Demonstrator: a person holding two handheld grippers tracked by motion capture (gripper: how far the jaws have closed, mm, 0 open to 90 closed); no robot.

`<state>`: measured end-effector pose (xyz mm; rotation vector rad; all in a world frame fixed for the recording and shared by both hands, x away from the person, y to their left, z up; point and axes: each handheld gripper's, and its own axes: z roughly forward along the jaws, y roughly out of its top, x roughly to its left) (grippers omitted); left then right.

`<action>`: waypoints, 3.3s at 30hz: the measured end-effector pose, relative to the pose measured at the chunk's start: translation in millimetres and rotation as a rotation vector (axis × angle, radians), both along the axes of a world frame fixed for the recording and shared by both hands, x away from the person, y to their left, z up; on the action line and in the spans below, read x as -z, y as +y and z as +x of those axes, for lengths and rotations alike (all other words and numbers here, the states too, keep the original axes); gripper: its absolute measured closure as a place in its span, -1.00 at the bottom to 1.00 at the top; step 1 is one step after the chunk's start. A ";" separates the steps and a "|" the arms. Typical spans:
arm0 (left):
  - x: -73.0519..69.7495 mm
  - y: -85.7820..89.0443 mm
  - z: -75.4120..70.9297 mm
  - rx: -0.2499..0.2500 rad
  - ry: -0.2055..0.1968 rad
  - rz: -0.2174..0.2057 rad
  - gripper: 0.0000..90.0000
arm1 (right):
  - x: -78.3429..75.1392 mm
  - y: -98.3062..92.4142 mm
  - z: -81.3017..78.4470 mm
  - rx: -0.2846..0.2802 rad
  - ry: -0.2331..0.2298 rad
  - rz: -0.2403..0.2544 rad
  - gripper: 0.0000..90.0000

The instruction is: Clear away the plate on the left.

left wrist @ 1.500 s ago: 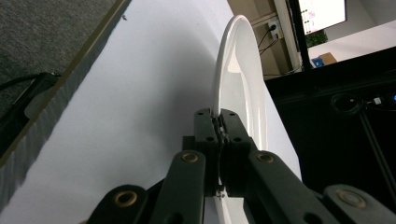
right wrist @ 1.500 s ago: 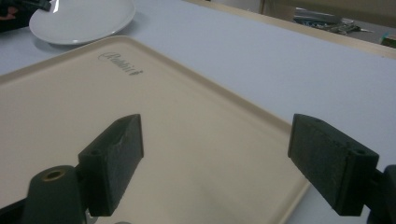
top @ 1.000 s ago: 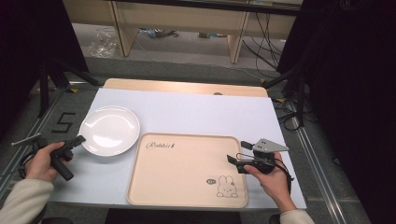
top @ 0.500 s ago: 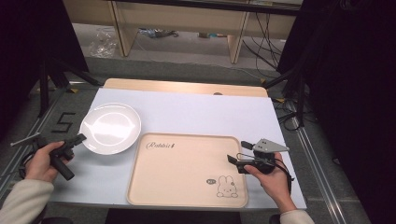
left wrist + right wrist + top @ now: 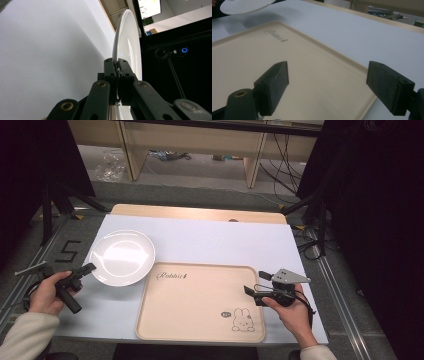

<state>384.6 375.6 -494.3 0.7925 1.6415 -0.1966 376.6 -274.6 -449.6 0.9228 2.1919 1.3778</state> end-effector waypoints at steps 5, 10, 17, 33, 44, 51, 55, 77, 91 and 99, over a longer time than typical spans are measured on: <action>-0.5 -3.1 0.1 0.010 -0.003 0.001 0.93 | -0.1 -0.4 0.0 0.002 -0.005 -0.004 -0.58; -1.0 -4.0 -0.1 0.012 0.001 -0.003 0.93 | -0.1 0.6 -1.5 0.009 0.016 0.011 -0.58; -2.8 -8.8 0.1 0.033 -0.012 -0.005 0.93 | -0.1 -0.2 -0.2 0.004 -0.006 0.001 -0.58; -5.3 -19.6 0.7 0.070 -0.017 -0.011 0.93 | 0.0 -0.2 -0.4 0.003 -0.002 0.001 -0.58; -6.1 -24.1 1.5 0.087 -0.028 -0.011 0.93 | 0.1 -0.2 -0.5 0.004 -0.004 0.001 -0.58; -5.5 -26.9 1.9 0.095 -0.029 -0.021 0.93 | 0.0 -0.4 -0.4 0.004 -0.005 0.000 -0.58; -5.9 -28.1 1.8 0.099 -0.031 -0.026 0.93 | 0.3 0.6 -1.6 0.009 0.011 0.011 -0.58; -7.1 -37.4 1.9 0.135 -0.033 -0.030 0.92 | 0.3 0.5 -1.8 0.009 0.013 0.010 -0.58; -8.8 -42.8 1.8 0.150 -0.035 -0.028 0.92 | 0.1 0.4 -2.0 0.009 0.017 0.008 -0.58; -9.5 -45.4 2.0 0.156 -0.036 -0.028 0.92 | 0.4 0.5 -1.9 0.009 0.015 0.011 -0.58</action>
